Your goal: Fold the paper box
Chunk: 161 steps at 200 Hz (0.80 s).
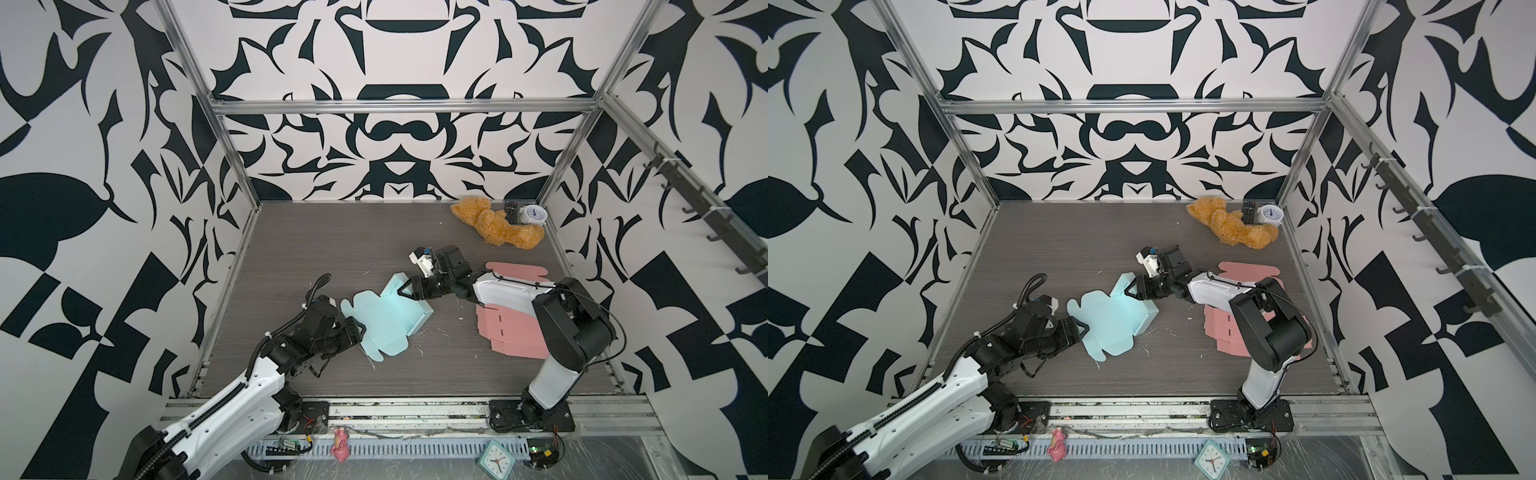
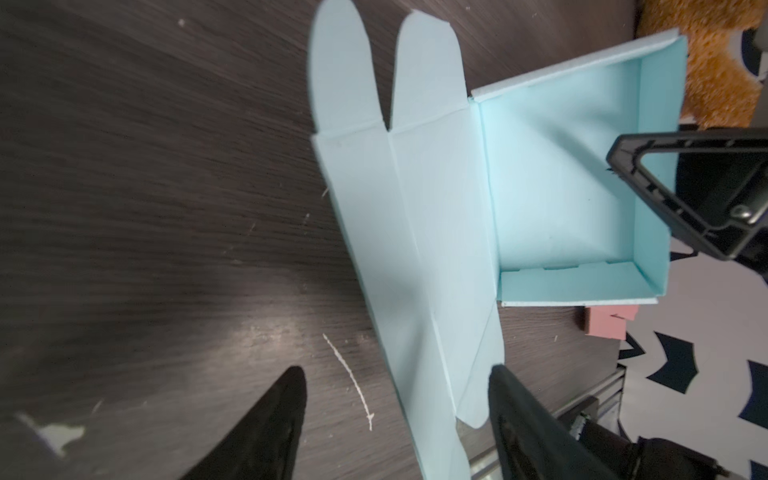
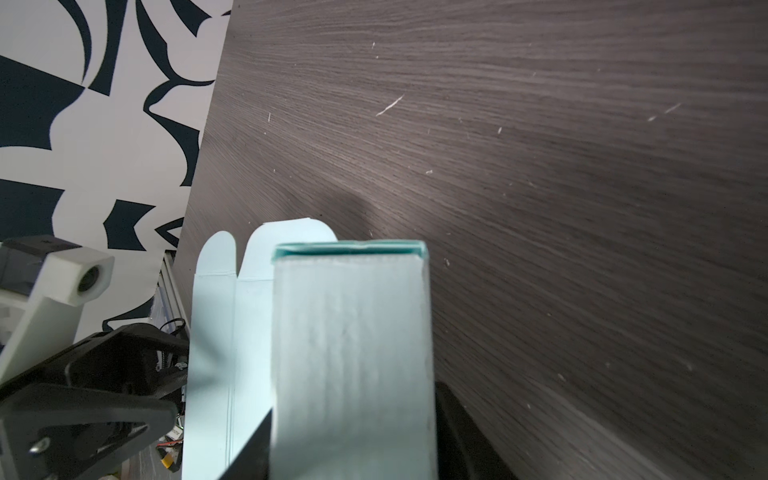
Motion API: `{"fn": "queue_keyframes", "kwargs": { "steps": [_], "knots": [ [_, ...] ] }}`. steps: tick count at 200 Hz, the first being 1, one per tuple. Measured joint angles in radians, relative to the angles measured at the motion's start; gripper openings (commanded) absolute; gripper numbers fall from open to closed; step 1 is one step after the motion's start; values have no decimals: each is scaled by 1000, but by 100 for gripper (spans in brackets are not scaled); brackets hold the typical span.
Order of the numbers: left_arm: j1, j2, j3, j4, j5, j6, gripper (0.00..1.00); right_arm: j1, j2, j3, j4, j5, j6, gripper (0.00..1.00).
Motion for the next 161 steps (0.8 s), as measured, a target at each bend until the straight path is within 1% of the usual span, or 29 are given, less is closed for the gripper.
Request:
{"fn": "queue_keyframes", "kwargs": {
  "steps": [22,45,89,131,161],
  "knots": [
    [0,49,0,51,16,-8,50,-1,0,-2,10,-7,5,51],
    [0,58,0,80,17,-16,42,-1,0,-2,15,-11,6,51],
    [0,57,0,105,16,-33,30,-2,0,-2,23,-15,8,51],
    [0,57,0,111,14,-36,20,-2,0,-2,31,-18,13,51],
    [0,57,0,112,12,-40,17,-2,0,-7,39,-18,13,52]
  ]
}}
